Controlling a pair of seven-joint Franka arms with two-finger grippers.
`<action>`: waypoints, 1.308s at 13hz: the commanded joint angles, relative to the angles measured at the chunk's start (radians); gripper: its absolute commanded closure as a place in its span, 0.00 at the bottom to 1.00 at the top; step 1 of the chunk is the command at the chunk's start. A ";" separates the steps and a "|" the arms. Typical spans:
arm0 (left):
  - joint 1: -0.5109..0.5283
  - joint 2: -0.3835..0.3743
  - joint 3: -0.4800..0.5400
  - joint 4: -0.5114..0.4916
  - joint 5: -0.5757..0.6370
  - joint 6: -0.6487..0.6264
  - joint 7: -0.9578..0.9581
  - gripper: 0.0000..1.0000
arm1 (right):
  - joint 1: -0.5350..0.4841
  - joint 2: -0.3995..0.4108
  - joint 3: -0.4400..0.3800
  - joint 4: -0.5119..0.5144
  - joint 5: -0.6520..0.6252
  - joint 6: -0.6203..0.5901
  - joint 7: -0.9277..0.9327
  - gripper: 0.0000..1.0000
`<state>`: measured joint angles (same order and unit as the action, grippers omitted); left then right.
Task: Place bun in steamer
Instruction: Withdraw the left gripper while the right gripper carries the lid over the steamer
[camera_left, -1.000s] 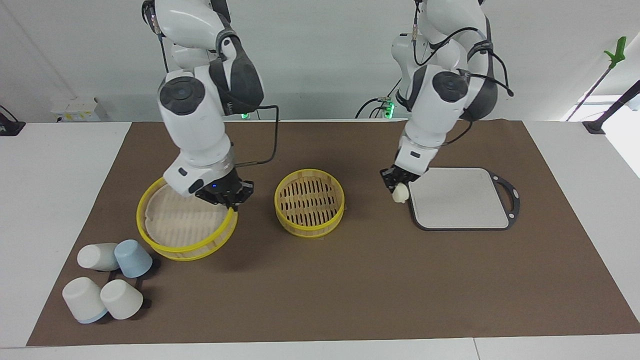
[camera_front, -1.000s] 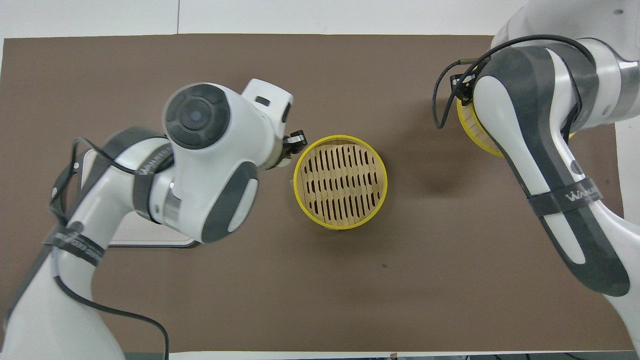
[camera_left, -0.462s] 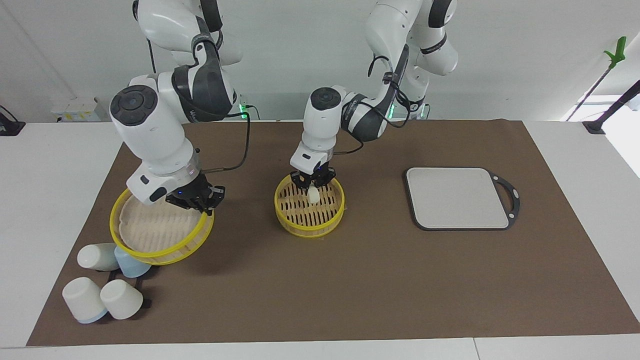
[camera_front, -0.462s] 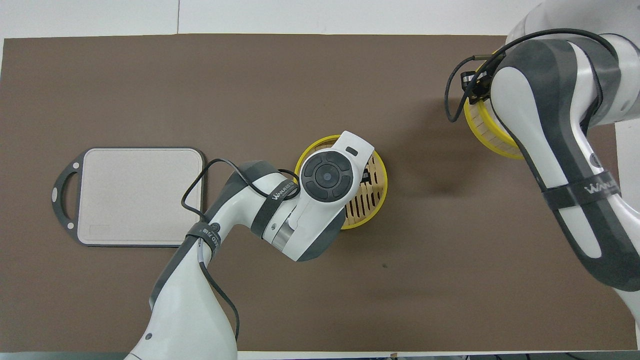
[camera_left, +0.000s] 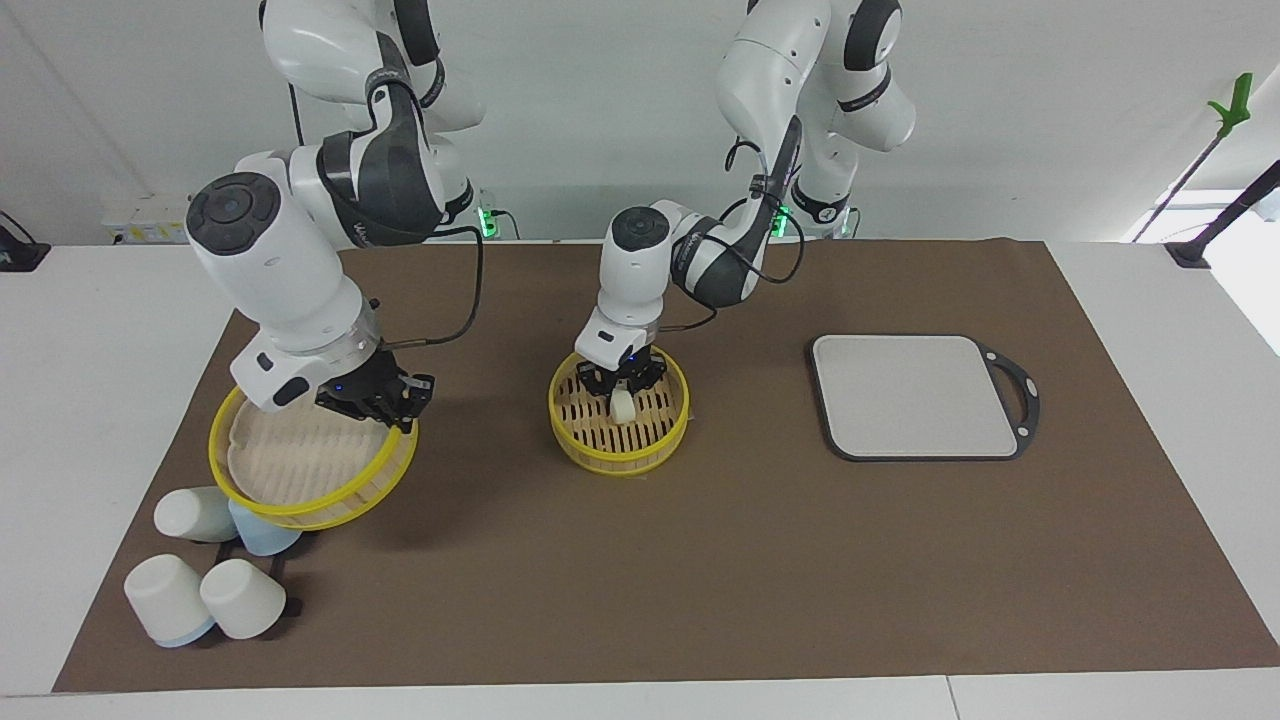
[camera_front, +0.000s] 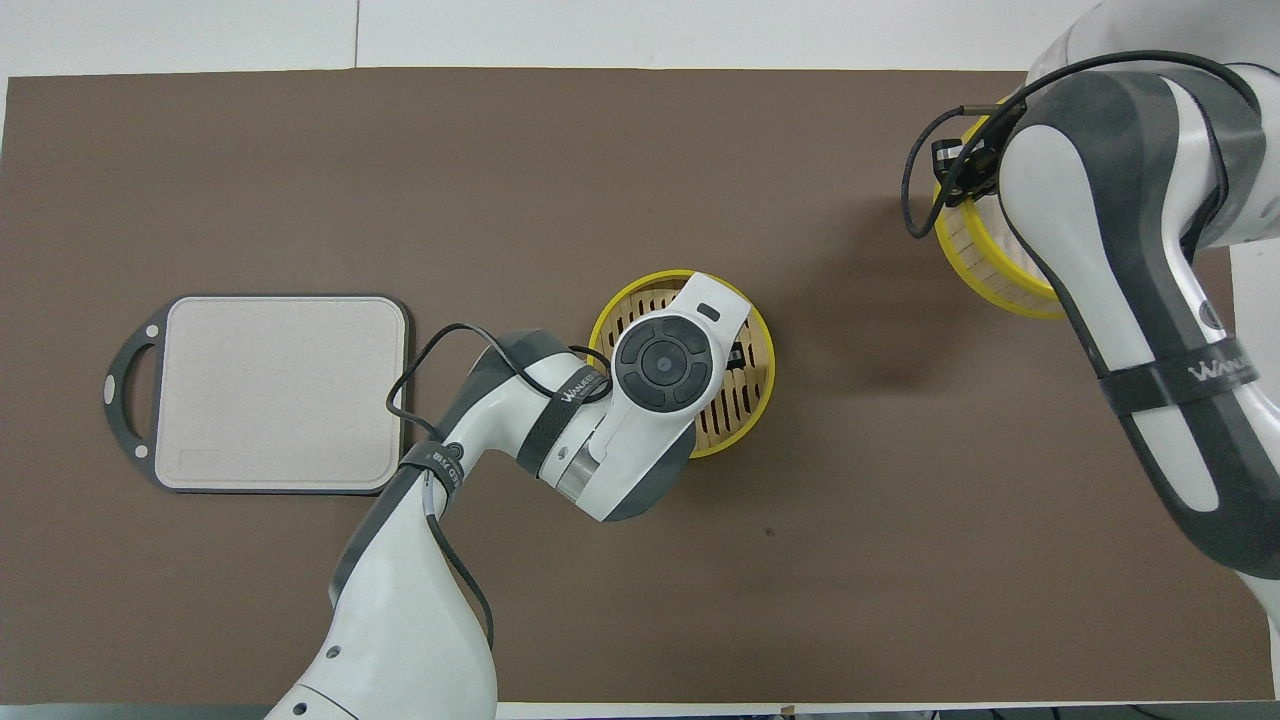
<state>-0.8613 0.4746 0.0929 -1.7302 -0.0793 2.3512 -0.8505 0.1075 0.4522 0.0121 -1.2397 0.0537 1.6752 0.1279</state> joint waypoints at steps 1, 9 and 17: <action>-0.013 -0.022 0.018 -0.020 0.016 -0.010 -0.007 0.00 | 0.001 -0.013 0.009 -0.006 0.018 0.017 -0.010 1.00; 0.304 -0.341 0.028 -0.011 0.015 -0.461 0.242 0.00 | 0.236 -0.041 0.012 -0.066 0.005 0.101 0.394 1.00; 0.668 -0.540 0.030 -0.006 0.055 -0.733 0.787 0.00 | 0.529 0.020 0.009 -0.130 -0.071 0.266 0.731 1.00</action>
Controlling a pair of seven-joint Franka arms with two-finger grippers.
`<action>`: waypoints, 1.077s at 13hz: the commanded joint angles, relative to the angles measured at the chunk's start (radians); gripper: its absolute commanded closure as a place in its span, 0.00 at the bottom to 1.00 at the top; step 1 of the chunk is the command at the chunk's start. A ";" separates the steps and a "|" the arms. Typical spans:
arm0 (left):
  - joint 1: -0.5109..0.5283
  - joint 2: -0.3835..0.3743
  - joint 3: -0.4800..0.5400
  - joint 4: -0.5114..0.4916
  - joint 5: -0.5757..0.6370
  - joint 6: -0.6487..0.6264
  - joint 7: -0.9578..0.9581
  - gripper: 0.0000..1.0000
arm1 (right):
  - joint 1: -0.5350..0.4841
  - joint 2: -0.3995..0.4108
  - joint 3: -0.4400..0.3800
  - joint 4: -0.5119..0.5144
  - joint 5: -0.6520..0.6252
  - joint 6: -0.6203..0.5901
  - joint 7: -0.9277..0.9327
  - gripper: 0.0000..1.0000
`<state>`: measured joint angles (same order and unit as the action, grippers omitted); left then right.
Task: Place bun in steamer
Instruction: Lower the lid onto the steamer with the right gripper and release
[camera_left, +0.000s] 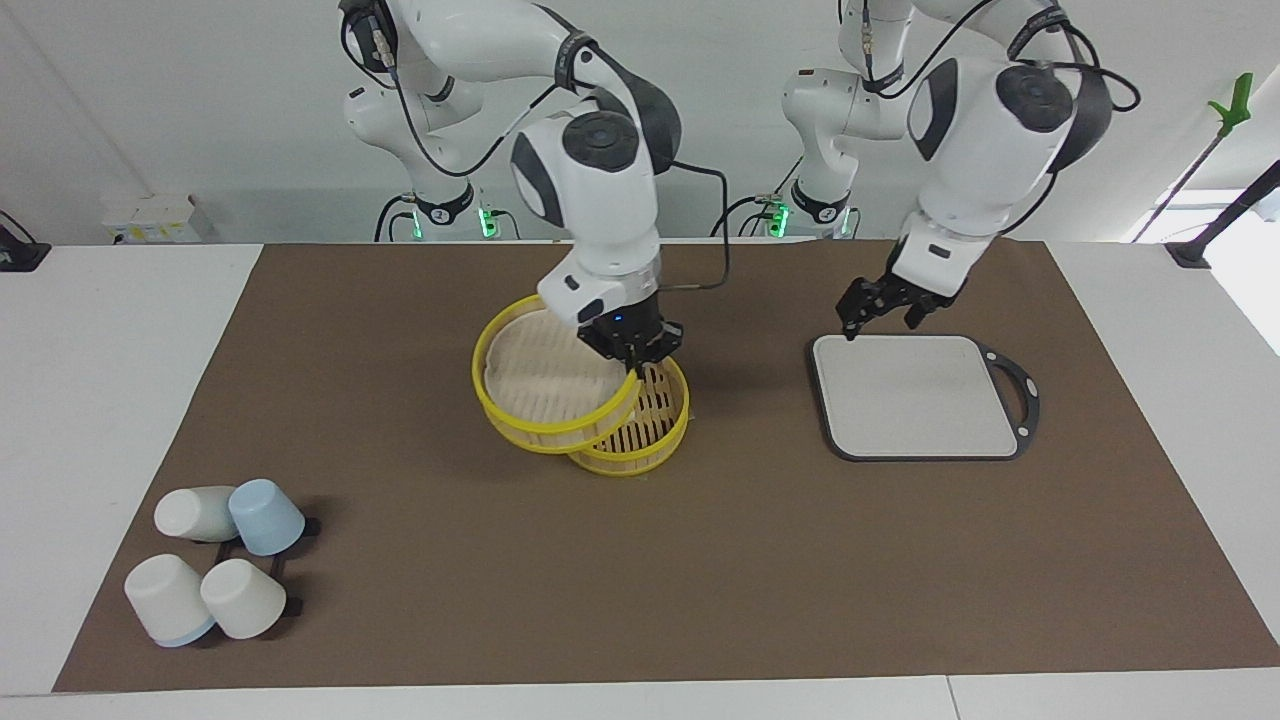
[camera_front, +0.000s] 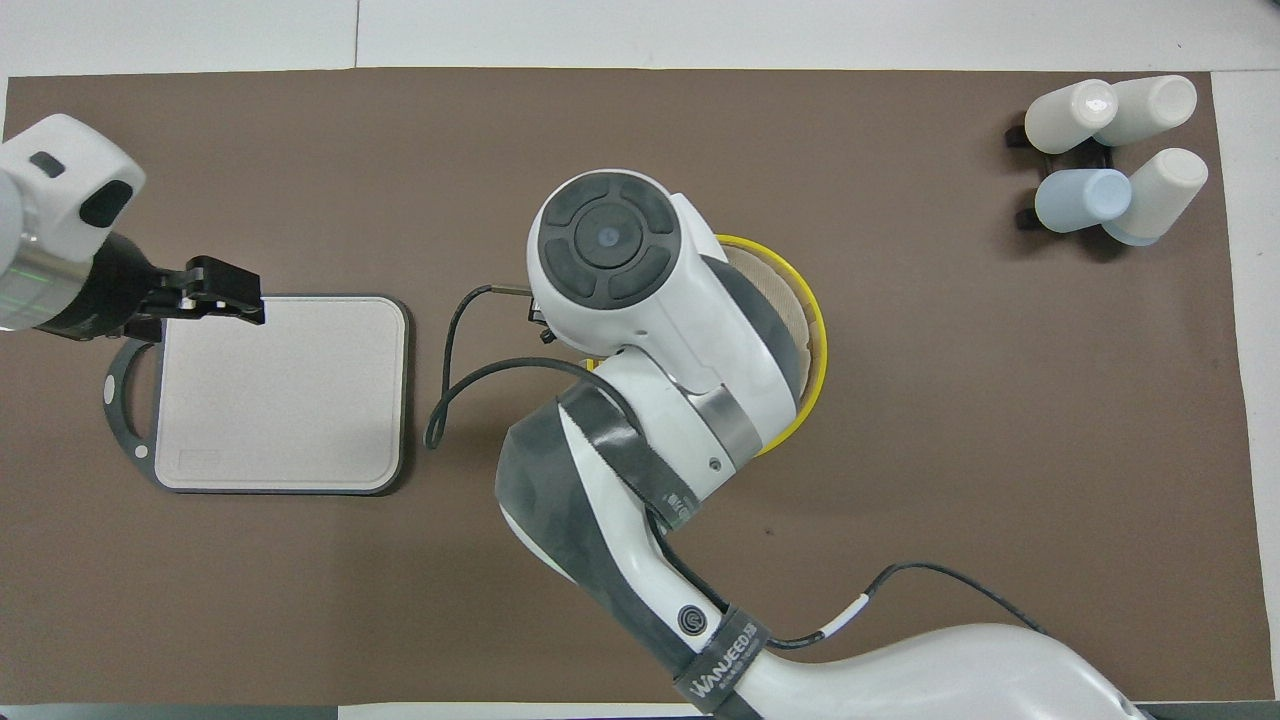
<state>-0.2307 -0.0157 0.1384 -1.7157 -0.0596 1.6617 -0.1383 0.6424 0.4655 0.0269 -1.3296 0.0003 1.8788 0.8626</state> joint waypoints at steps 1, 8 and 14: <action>0.047 -0.065 -0.016 -0.022 0.046 -0.062 0.104 0.00 | -0.006 0.001 -0.005 -0.087 -0.020 0.104 -0.010 1.00; 0.051 -0.093 -0.026 -0.016 0.119 -0.099 0.169 0.00 | 0.022 0.005 -0.004 -0.186 -0.017 0.259 -0.005 1.00; 0.047 -0.078 -0.014 0.008 0.103 -0.092 0.157 0.00 | 0.013 -0.007 -0.004 -0.233 -0.019 0.275 -0.023 1.00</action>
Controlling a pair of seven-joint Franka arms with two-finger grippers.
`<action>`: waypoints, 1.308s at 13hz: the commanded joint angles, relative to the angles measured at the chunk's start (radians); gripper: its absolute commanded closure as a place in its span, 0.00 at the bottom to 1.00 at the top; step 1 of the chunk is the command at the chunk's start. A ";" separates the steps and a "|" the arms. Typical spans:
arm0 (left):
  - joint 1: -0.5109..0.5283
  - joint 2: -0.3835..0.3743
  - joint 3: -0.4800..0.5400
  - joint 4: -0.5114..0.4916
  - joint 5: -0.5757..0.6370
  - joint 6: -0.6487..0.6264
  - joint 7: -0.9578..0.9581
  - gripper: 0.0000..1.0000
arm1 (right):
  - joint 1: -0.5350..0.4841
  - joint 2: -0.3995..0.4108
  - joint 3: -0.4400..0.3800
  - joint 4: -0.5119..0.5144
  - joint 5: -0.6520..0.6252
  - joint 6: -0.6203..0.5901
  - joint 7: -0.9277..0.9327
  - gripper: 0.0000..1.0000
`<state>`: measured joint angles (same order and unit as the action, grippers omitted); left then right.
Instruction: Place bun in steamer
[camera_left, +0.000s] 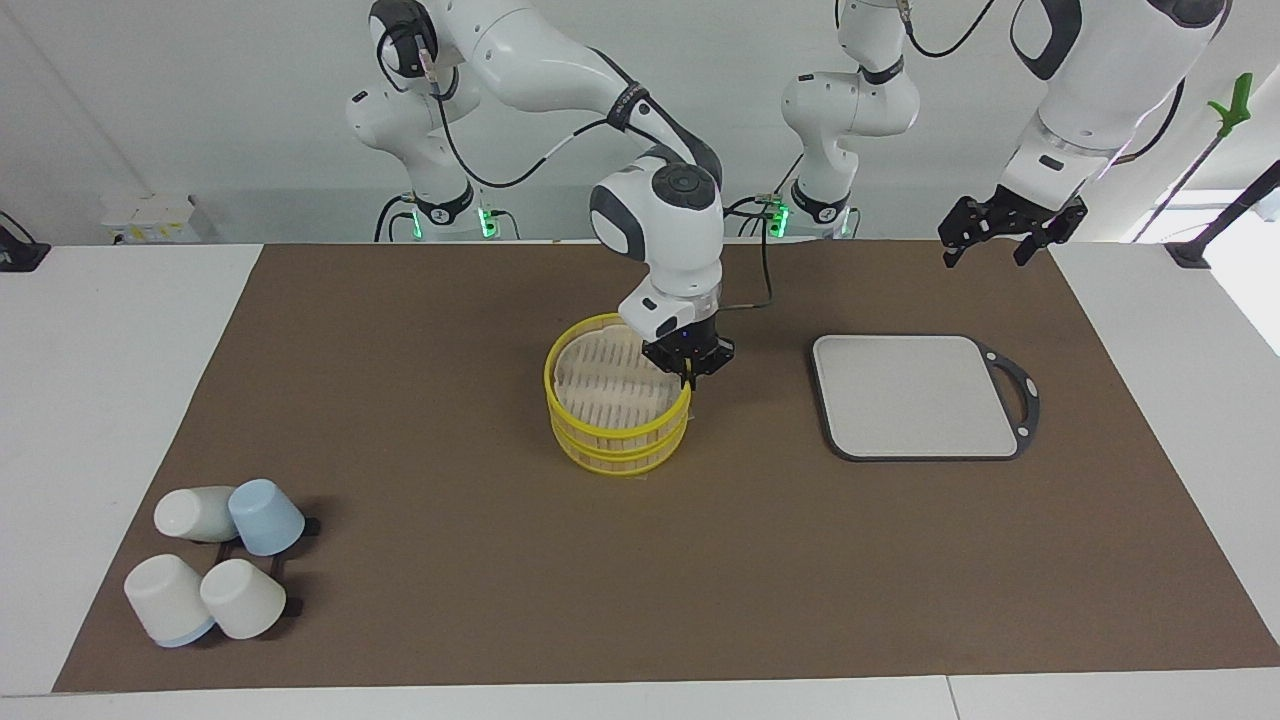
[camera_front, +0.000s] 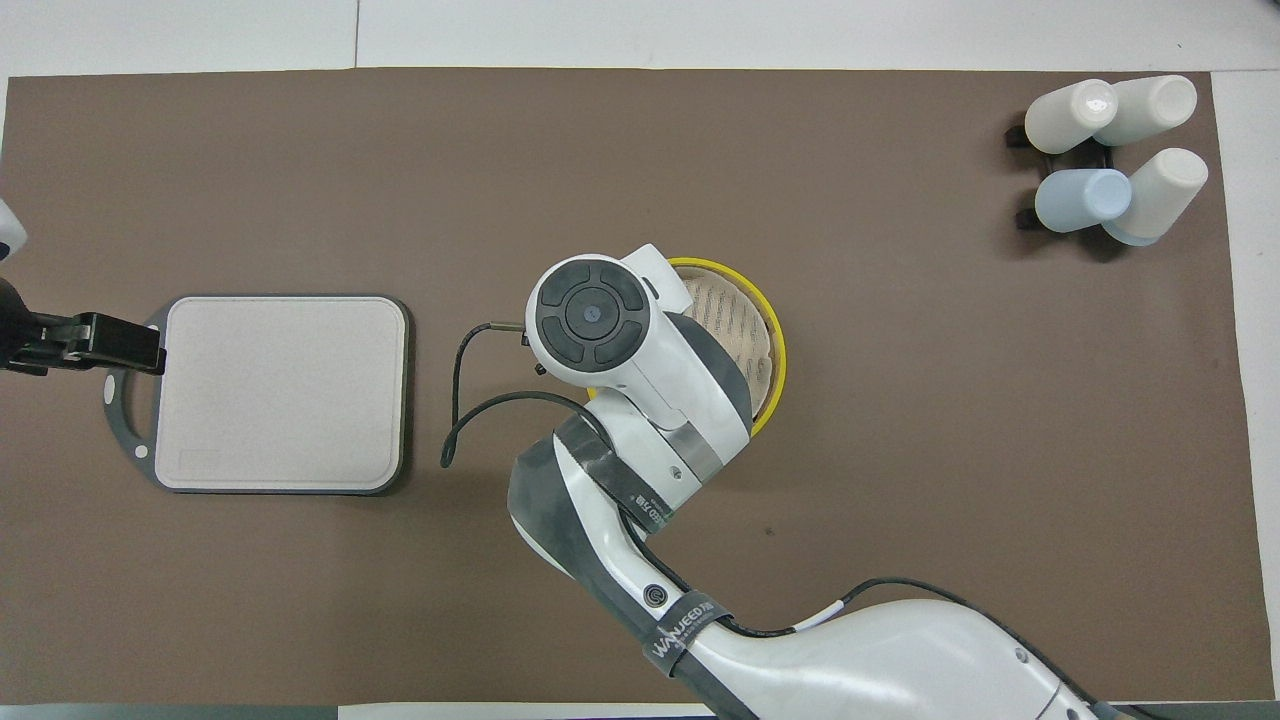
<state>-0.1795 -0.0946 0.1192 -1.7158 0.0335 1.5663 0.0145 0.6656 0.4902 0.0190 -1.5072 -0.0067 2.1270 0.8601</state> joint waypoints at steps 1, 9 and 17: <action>-0.008 0.001 0.010 0.010 -0.013 0.009 -0.002 0.00 | -0.014 -0.035 0.004 -0.060 -0.012 0.028 -0.032 1.00; -0.028 0.016 0.043 0.022 -0.064 0.011 -0.010 0.00 | -0.124 -0.103 -0.008 0.048 -0.013 -0.195 -0.221 0.00; -0.017 0.003 0.037 0.021 -0.064 0.021 -0.008 0.00 | -0.530 -0.332 -0.007 0.024 0.001 -0.534 -0.817 0.00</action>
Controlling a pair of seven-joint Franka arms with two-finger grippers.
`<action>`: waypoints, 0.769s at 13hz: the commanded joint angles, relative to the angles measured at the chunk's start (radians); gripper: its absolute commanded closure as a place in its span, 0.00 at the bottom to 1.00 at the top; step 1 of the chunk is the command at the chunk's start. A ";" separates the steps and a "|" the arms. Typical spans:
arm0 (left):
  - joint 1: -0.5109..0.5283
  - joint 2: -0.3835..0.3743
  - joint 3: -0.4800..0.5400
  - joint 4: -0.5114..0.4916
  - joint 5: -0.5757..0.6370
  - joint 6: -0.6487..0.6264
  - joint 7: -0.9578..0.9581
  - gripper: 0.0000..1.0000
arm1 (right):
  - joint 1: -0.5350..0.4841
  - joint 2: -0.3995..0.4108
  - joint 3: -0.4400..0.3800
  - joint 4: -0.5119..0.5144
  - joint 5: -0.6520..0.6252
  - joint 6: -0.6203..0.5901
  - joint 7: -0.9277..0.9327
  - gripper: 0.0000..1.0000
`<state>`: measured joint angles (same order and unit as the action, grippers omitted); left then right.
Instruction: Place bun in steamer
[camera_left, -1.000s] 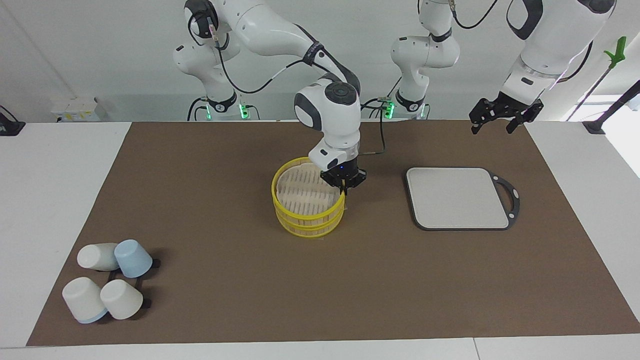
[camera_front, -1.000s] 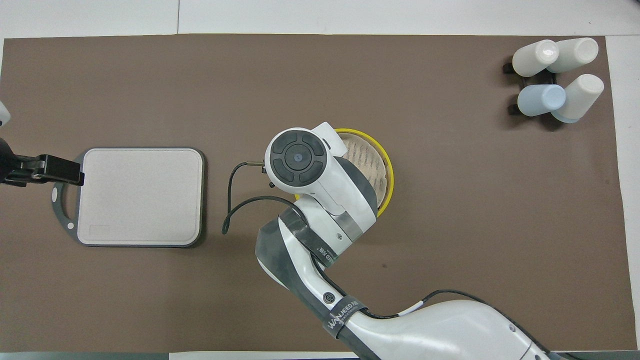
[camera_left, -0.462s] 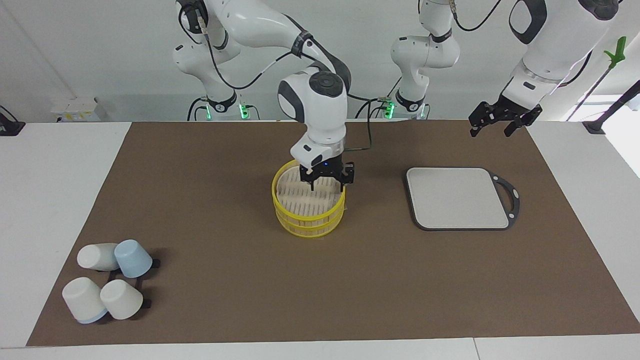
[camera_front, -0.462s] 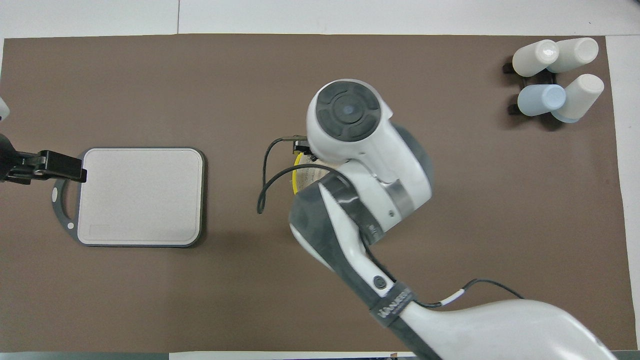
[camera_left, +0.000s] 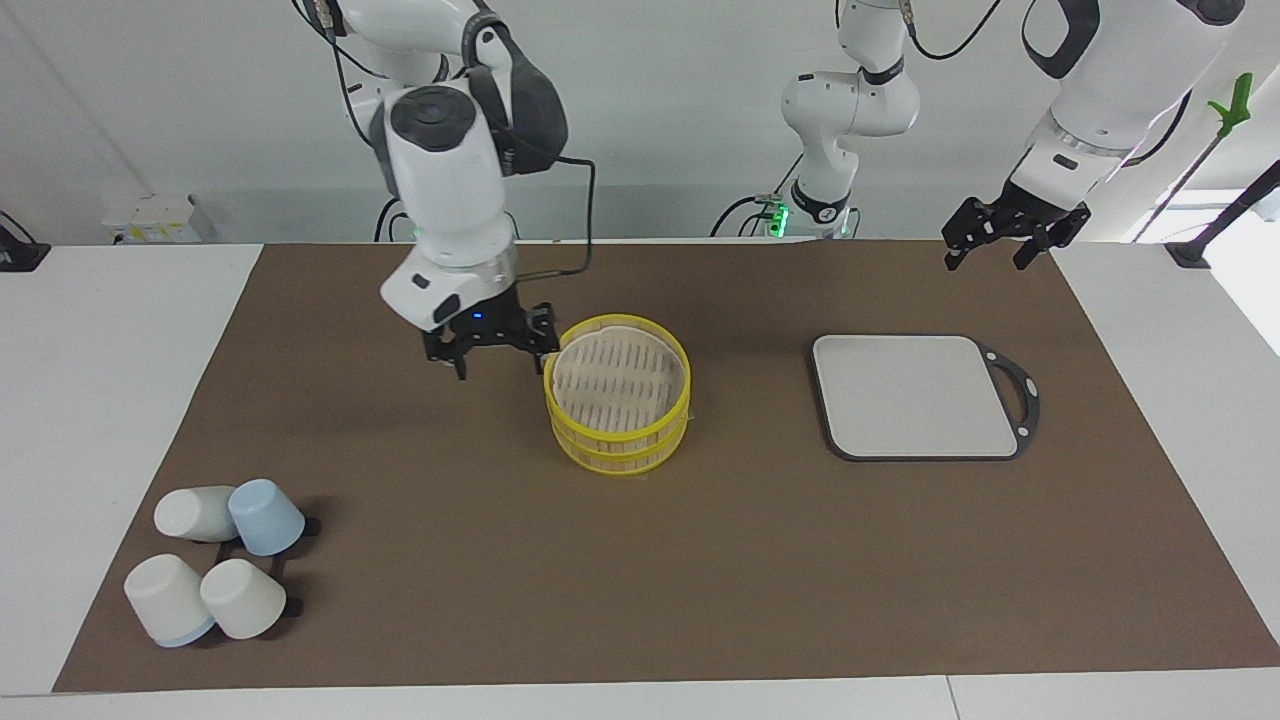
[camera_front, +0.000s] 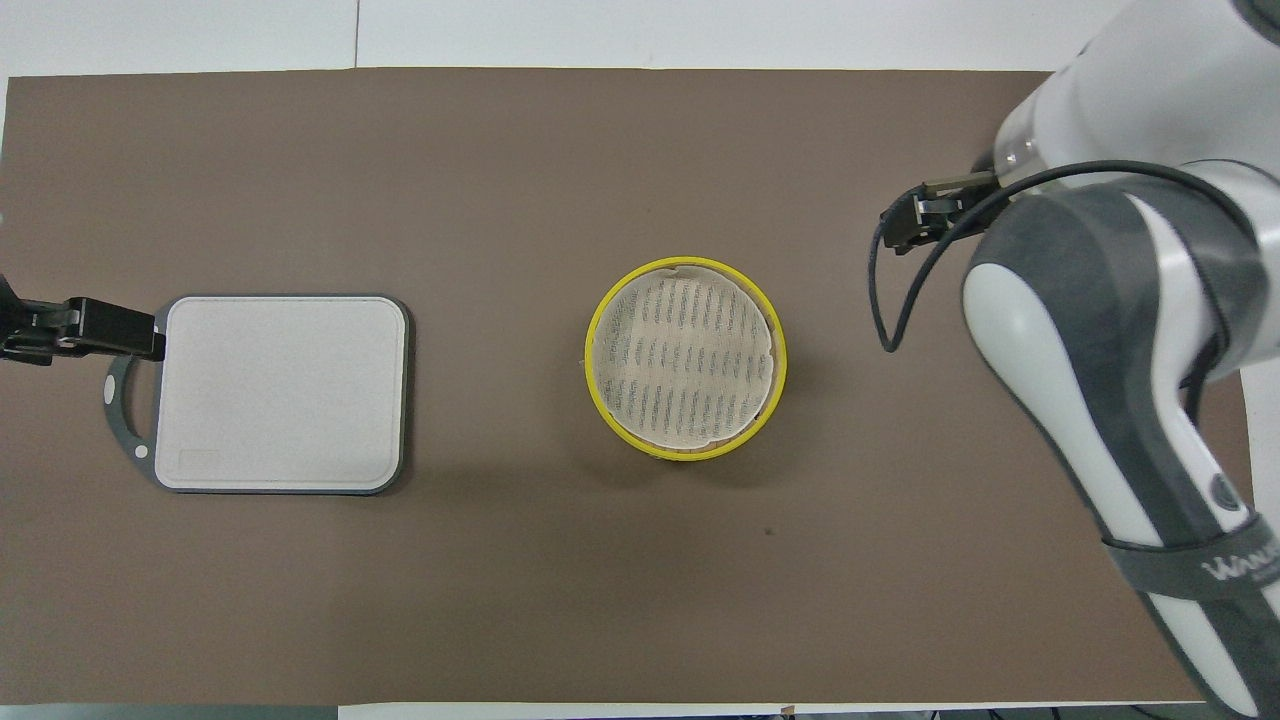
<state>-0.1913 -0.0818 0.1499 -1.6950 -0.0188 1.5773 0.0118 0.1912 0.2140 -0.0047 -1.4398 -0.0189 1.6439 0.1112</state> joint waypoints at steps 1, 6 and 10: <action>-0.007 -0.010 0.007 0.000 -0.012 0.012 -0.006 0.00 | -0.096 -0.095 0.017 -0.088 0.014 -0.061 -0.074 0.00; -0.011 -0.012 0.005 -0.002 -0.012 0.012 0.000 0.00 | -0.185 -0.197 0.017 -0.219 0.017 -0.016 -0.084 0.00; -0.003 -0.018 0.007 -0.008 -0.012 0.012 0.005 0.00 | -0.217 -0.189 0.017 -0.205 0.017 -0.026 -0.102 0.00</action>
<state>-0.1916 -0.0825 0.1496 -1.6949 -0.0201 1.5791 0.0119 0.0016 0.0367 -0.0017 -1.6220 -0.0168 1.5957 0.0361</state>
